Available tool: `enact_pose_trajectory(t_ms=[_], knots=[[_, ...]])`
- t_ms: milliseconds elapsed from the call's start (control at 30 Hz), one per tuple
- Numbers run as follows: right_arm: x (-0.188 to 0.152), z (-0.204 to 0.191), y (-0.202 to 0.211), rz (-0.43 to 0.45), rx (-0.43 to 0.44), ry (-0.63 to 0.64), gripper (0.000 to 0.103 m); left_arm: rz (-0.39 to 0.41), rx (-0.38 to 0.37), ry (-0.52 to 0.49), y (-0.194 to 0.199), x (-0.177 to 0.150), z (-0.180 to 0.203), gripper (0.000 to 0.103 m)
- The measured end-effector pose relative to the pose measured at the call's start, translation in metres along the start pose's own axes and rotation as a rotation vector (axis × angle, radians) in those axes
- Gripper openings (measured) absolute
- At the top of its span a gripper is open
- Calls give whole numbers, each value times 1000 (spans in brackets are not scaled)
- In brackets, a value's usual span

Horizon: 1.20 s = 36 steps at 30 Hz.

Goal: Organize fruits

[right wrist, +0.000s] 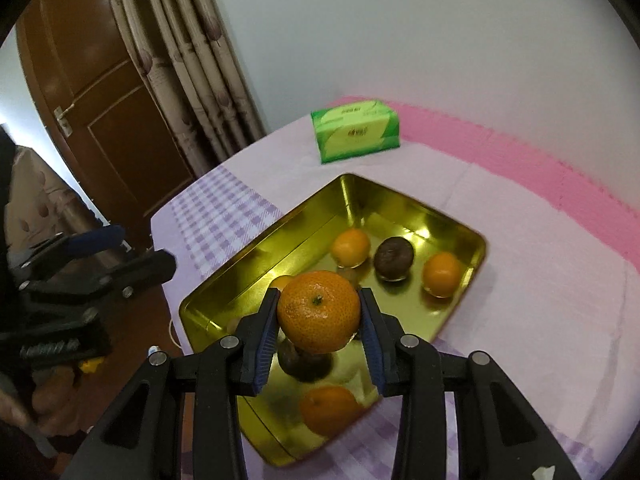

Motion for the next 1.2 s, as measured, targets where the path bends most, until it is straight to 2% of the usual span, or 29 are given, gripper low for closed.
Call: enact_pose_trajectory(t_ms=[600,1200], knots=[[29,12,-69,-74,18,-51,37,-39,54,-57,-18,-3,6,88],[34,11,-76,-65,14,-47,38,-70,57,-66,-24,-5,7,88]])
Point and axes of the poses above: each gripper's, at about its wrist camera, not at the fingertips, and y roughly against the way its jaws point, z to its right, x to its top, the point moved 5 cm from there along -y, roughly the way its jaws point, and after that the axes turned 15 degrees about x, right-handed, at the moved point
